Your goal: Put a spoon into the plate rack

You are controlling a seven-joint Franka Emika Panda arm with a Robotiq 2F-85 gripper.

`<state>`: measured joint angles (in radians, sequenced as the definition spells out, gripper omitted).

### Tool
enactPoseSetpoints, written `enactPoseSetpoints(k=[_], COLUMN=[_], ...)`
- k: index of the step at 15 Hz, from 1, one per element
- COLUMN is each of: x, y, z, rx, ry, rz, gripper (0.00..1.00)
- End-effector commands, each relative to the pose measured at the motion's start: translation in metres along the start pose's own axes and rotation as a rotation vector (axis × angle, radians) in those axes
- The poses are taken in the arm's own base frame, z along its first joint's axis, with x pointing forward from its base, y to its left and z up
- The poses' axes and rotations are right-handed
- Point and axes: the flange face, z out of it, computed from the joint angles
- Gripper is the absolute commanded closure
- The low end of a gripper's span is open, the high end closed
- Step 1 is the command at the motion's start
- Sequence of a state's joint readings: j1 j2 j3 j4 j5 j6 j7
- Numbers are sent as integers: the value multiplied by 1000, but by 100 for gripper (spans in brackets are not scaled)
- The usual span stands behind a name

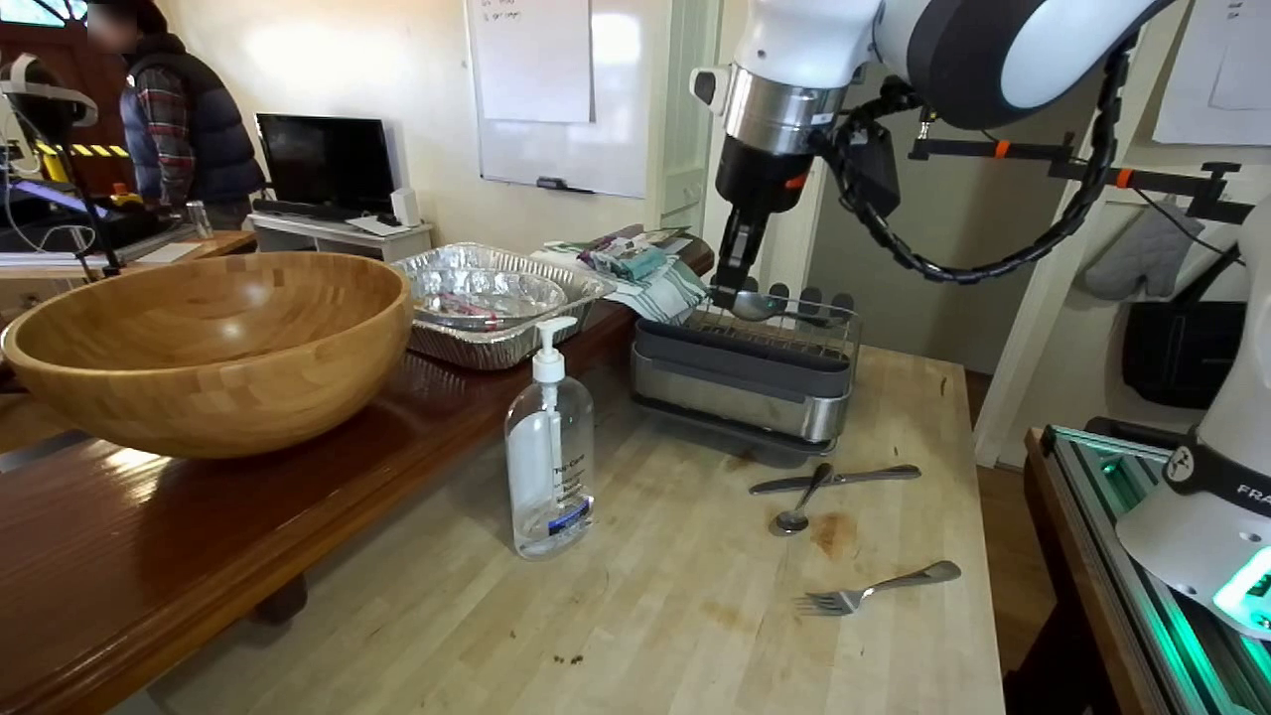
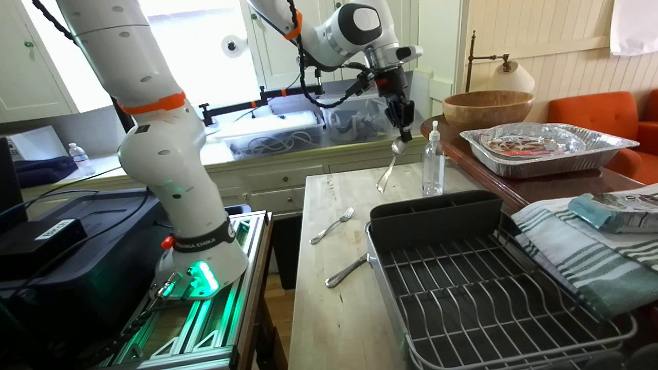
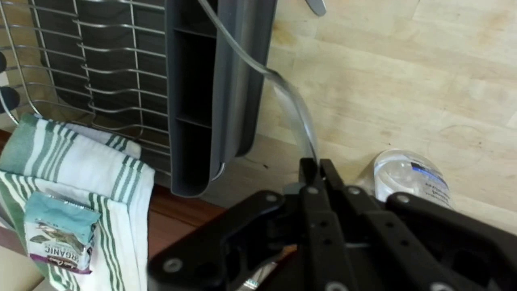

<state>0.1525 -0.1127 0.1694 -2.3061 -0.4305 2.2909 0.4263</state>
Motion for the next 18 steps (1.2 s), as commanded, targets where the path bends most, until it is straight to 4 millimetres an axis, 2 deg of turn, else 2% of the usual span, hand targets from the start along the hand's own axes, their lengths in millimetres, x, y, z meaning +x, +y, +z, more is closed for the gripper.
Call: enactPoseSetpoints(k=[1,10,18], x=[1,-17,-58], y=[-1,5,13], z=[3,10,5], rx=[31,125,140], ry=[97,246,310], rz=[-15,16,69], gripper=[99,99,99])
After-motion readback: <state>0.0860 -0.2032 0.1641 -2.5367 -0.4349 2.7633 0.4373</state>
